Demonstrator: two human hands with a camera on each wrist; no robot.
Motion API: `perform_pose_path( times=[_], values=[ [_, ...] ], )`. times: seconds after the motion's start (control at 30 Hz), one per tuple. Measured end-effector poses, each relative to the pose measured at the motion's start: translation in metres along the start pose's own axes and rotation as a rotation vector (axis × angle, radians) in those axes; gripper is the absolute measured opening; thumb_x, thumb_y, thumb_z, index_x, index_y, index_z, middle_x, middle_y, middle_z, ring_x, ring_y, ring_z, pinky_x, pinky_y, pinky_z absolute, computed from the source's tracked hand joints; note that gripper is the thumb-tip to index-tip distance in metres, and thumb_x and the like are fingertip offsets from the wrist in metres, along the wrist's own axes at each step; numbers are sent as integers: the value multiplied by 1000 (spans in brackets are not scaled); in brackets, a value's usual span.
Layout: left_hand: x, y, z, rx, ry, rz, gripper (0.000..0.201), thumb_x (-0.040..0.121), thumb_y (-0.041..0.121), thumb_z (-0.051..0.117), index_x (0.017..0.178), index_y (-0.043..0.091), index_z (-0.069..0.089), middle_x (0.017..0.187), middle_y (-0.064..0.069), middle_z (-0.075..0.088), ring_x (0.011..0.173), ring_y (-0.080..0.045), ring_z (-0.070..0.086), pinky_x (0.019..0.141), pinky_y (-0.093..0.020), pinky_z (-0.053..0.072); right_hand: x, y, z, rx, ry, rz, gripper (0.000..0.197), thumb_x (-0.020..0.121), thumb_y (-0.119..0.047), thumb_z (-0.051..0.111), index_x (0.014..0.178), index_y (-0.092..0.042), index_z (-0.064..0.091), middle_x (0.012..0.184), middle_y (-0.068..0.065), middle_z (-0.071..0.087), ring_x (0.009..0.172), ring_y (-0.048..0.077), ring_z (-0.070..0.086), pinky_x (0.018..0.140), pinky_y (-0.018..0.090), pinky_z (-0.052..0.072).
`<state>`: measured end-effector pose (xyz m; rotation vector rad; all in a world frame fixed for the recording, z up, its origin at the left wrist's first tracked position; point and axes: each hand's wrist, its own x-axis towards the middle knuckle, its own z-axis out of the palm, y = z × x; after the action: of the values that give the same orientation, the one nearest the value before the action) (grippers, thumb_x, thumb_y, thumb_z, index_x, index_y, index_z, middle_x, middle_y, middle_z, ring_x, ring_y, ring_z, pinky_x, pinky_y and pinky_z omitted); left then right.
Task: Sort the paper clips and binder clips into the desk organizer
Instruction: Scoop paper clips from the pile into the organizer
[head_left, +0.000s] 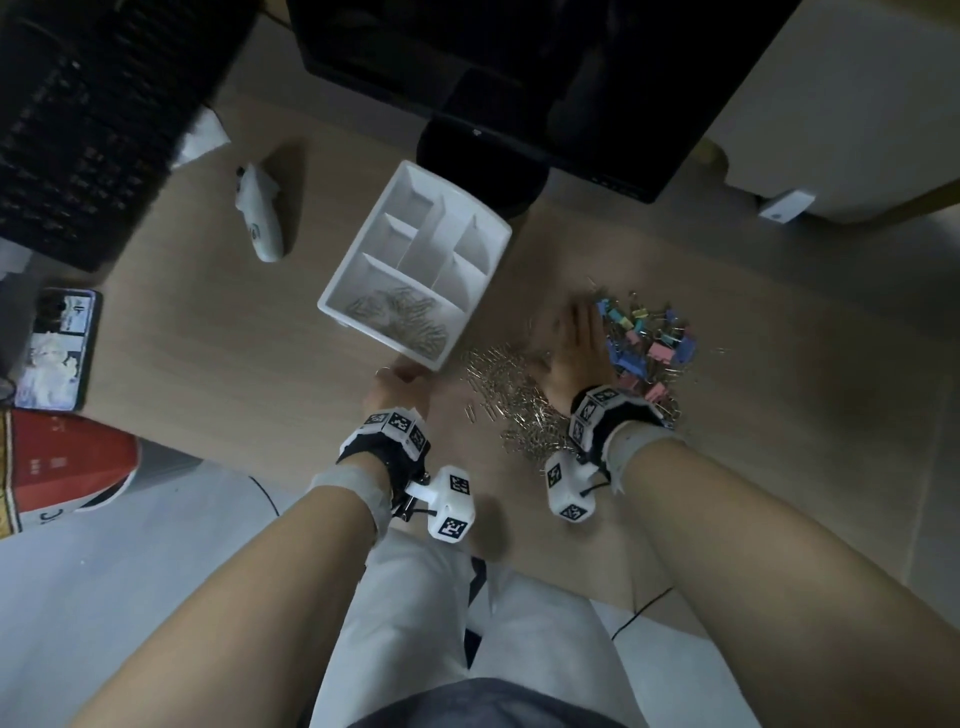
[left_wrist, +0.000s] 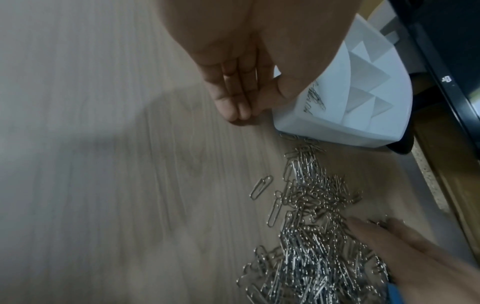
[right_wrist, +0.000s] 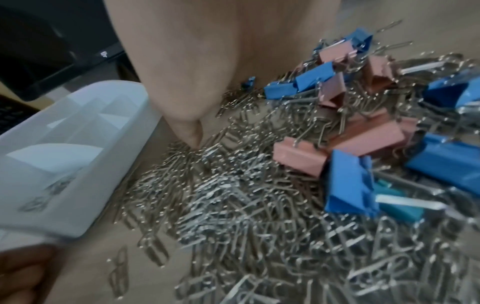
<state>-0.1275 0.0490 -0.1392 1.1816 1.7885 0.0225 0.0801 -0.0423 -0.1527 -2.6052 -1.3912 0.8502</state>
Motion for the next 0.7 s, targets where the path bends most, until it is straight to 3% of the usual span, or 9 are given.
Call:
perform_pose_path(
  times=[0.07, 0.2, 0.27, 0.37, 0.43, 0.53, 0.63, 0.7],
  values=[
    [-5, 3, 4, 37, 8, -15, 21, 78, 19, 57, 89, 12, 73, 77, -12, 70, 72, -29, 66, 65, -28, 48, -3, 5, 6, -36, -26, -53, 90, 97, -50, 48, 156, -1, 1, 165, 17, -4, 152, 34, -5, 124, 46, 5],
    [-15, 6, 15, 57, 53, -7, 20, 77, 20, 58, 89, 15, 73, 77, -10, 70, 76, -28, 68, 66, -27, 49, -23, -3, 16, -49, -58, -150, 81, 99, -44, 46, 157, -5, 5, 166, 12, 4, 153, 28, -2, 125, 41, 5],
    [-17, 5, 20, 40, 53, 9, 21, 79, 19, 59, 93, 20, 75, 82, -8, 73, 81, -27, 70, 72, -29, 53, -28, -7, 11, -8, -18, -131, 76, 97, -39, 52, 157, -9, 15, 163, 10, 17, 152, 27, 11, 123, 39, 16],
    [-21, 5, 22, 28, 62, 12, 23, 81, 21, 60, 97, 23, 75, 87, -8, 74, 84, -28, 70, 77, -30, 55, -34, -4, 1, 10, 85, -119, 71, 88, -30, 63, 148, -11, 32, 149, 12, 36, 137, 33, 36, 112, 46, 34],
    [-25, 6, 22, 8, 58, -4, 21, 81, 22, 60, 96, 22, 75, 87, -8, 74, 84, -29, 69, 76, -28, 53, -38, 4, -1, 9, 111, -86, 74, 84, -29, 68, 146, -11, 32, 147, 12, 38, 135, 35, 37, 110, 50, 37],
    [-30, 13, 22, -113, 49, -53, 18, 73, 27, 64, 90, 22, 66, 87, -7, 72, 80, -27, 68, 76, -33, 54, -44, 16, -7, 24, 117, 49, 81, 83, -38, 70, 147, -10, 29, 148, 14, 38, 139, 36, 33, 112, 49, 36],
    [-26, 17, 23, -292, 53, -139, 64, 54, 34, 63, 114, 13, 50, 91, -11, 69, 71, -28, 64, 66, -36, 53, -43, 15, -11, 32, 62, 78, 96, 79, -55, 71, 150, -12, 24, 150, 12, 32, 139, 34, 31, 107, 48, 39],
    [-22, 17, 21, -323, 0, -119, 55, 65, 38, 62, 109, 11, 44, 103, -20, 65, 83, -33, 64, 78, -38, 52, -37, 4, -12, 16, -24, 57, 107, 69, -68, 72, 150, -18, 23, 149, 10, 28, 139, 34, 27, 105, 53, 41]
  ],
)
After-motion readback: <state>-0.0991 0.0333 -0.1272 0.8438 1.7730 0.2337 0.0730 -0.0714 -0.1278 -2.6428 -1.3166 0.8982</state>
